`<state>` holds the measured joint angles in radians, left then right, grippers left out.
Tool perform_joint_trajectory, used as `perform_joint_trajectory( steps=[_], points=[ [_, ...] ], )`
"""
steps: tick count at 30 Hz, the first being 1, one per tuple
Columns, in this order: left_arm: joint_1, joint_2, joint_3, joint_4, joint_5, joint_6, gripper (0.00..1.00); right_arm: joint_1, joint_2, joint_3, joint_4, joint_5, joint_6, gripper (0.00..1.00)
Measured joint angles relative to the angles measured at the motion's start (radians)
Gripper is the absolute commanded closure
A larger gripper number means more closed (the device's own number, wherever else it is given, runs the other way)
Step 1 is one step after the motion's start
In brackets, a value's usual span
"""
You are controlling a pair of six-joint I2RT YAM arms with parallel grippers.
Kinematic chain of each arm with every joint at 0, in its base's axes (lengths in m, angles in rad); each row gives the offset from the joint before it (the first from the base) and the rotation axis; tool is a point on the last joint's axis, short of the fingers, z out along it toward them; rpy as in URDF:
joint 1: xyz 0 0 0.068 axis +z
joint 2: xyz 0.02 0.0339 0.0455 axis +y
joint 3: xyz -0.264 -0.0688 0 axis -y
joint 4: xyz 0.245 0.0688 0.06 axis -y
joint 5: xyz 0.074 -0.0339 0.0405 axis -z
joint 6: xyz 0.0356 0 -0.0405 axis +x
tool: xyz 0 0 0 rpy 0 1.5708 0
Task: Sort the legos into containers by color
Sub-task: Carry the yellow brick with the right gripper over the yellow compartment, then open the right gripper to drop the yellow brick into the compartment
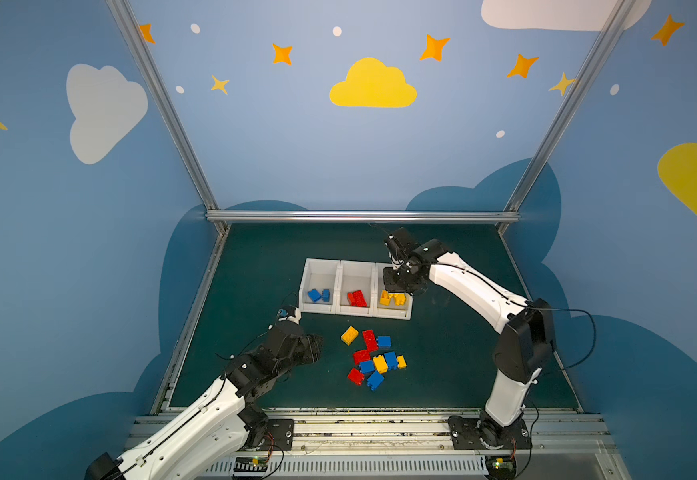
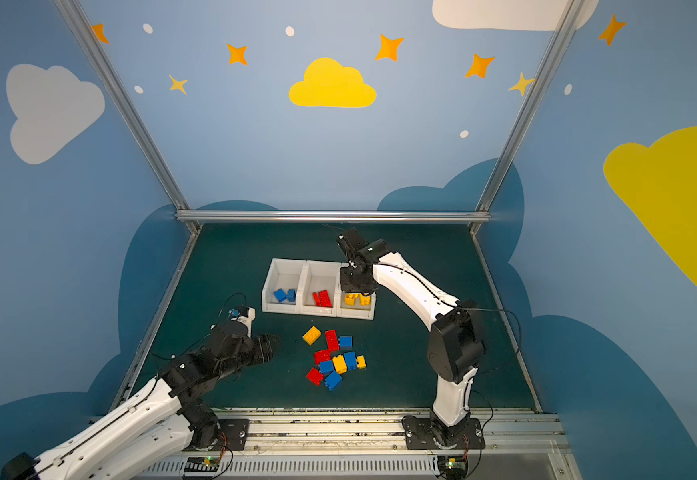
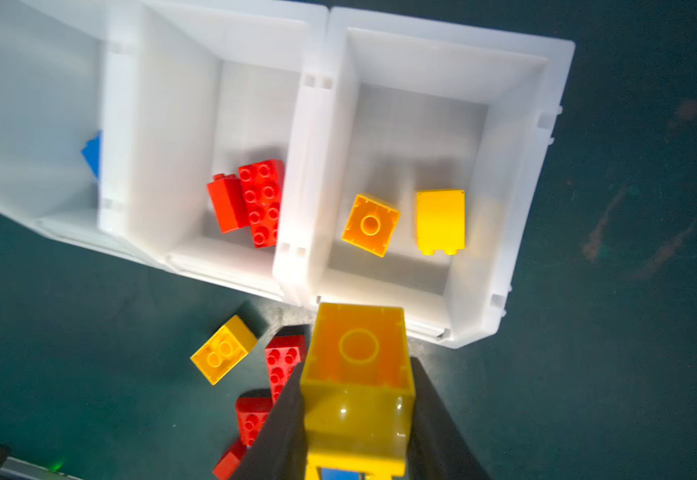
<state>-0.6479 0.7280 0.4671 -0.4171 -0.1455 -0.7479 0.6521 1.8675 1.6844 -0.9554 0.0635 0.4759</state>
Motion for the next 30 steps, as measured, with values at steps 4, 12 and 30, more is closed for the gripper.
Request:
perform_joint_trajectory(
  steps=[4,12,30],
  points=[
    [0.000,0.005,0.000,0.002,0.008,0.000,0.40,-0.030,0.082,0.048,-0.006,0.008,-0.034,0.76],
    [0.002,0.006,0.000,0.005,0.019,0.001,0.40,-0.085,0.166,0.108,-0.011,0.004,-0.052,0.73],
    [0.002,0.051,0.000,0.014,0.068,0.016,0.39,-0.109,0.166,0.147,-0.035,-0.005,-0.058,0.44]
  ],
)
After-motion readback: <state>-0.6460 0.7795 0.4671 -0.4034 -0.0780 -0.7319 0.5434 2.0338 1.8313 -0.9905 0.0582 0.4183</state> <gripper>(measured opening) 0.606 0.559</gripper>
